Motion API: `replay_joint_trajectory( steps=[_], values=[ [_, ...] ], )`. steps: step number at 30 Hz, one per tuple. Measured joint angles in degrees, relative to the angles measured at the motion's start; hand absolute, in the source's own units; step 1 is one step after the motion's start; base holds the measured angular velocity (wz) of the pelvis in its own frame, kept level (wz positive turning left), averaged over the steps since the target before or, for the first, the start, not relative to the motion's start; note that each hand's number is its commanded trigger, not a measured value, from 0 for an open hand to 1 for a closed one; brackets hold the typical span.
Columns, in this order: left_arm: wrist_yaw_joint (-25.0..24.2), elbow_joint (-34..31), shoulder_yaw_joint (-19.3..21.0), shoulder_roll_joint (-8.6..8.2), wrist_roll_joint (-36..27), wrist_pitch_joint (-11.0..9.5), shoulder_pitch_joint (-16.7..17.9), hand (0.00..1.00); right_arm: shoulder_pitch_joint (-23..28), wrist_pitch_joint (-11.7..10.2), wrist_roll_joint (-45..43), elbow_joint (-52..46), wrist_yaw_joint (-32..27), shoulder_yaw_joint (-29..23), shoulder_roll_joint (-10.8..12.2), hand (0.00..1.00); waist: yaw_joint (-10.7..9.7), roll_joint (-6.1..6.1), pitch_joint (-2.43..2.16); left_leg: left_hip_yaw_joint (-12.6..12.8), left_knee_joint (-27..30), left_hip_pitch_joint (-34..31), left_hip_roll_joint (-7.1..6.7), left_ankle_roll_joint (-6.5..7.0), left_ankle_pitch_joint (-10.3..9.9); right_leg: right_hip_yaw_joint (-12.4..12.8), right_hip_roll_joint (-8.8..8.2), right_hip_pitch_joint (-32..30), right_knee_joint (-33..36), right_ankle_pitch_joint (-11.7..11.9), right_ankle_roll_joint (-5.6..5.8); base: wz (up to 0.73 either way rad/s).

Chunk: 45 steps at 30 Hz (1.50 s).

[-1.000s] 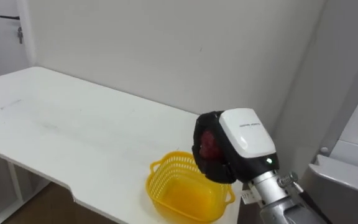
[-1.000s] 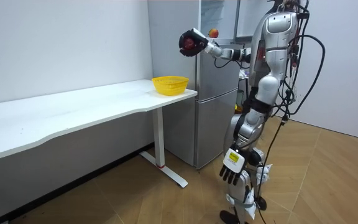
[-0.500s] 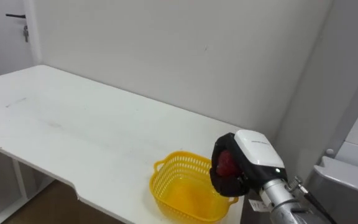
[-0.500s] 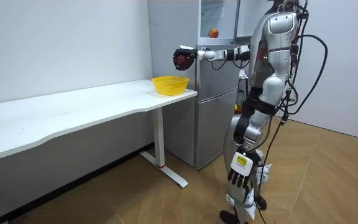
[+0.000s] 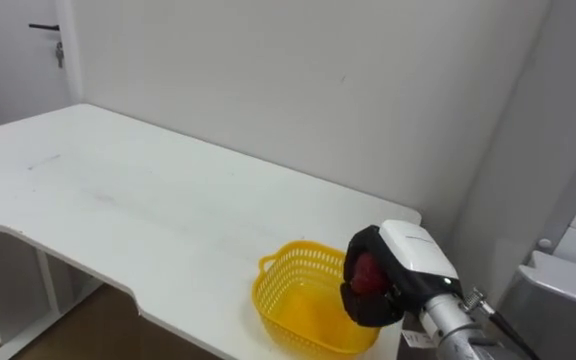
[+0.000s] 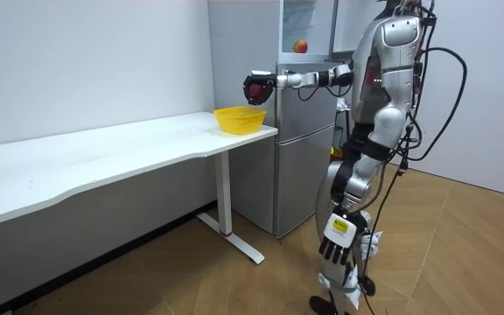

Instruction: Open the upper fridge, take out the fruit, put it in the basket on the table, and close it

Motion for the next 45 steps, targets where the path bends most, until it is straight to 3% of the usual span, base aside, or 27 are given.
replay_joint_trajectory(
  steps=[7,14,15,16,17,26,34,45],
  values=[
    [0.3,-0.2,-0.1,-0.02,-0.2,0.1,0.0,0.0,-0.7,0.2,2.3,0.2,0.0,0.1,0.4,1.0,1.3,-0.14,-0.01,-0.3,0.0,0.3,0.0,0.01,0.0,0.0,-0.01,0.2,0.0,0.0,0.0,0.0],
    [0.3,1.1,-0.3,0.35,-1.3,0.2,-0.3,0.0,-4.6,0.2,2.6,0.6,-0.6,0.3,2.5,0.98,2.0,-1.33,0.31,-0.3,0.1,-0.1,0.0,-0.01,0.0,-0.1,-0.02,-0.1,-0.1,0.0,0.0,0.01],
    [0.3,1.1,-0.3,0.35,-1.3,0.2,-0.3,0.0,-4.6,0.2,2.5,0.6,-0.6,0.3,2.8,0.76,2.1,-1.35,0.32,-0.3,0.1,-0.2,-0.01,-0.01,0.0,-0.1,-0.02,-0.1,-0.1,0.0,0.0,0.06],
    [0.3,1.2,-0.3,0.34,-1.3,0.2,-0.3,0.0,-4.6,0.2,2.4,0.5,-0.6,0.3,3.2,0.07,2.2,-1.4,0.31,-0.3,0.1,-0.3,-0.04,-0.01,0.0,-0.2,-0.02,-0.1,-0.1,0.0,0.0,0.05],
    [0.3,1.1,-0.3,0.33,-1.3,0.2,-0.4,0.0,-4.6,0.2,2.1,0.3,-0.6,0.4,3.3,0.0,2.7,-1.49,0.25,-0.3,0.1,-0.4,-0.04,-0.01,0.0,-0.1,-0.02,-0.2,0.0,0.0,0.0,0.04],
    [0.3,1.1,-0.3,0.23,-1.3,0.2,-0.9,0.0,-5.3,0.2,0.2,-0.3,-0.7,2.8,3.7,0.0,3.0,-0.85,0.42,-0.3,0.4,-1.2,-0.08,-0.01,0.0,-0.2,-0.02,-0.7,0.0,0.0,-0.01,0.0],
    [0.6,0.9,-0.6,0.13,-1.3,0.3,-1.5,0.0,-5.3,0.2,-0.1,-0.3,-0.8,2.8,3.7,0.0,3.1,0.06,0.01,-0.2,0.4,-1.3,-0.06,-0.01,0.0,-0.1,-0.02,-0.9,0.0,0.0,0.0,0.0],
    [0.7,0.9,-1.7,0.09,-1.3,0.6,-2.8,0.0,-5.7,0.4,-0.2,0.0,-0.8,3.1,3.7,0.0,3.0,-0.03,-0.02,-0.3,0.5,-1.3,-0.06,0.0,0.1,-0.1,-0.05,-0.9,0.0,0.0,0.0,0.0]
  ],
)
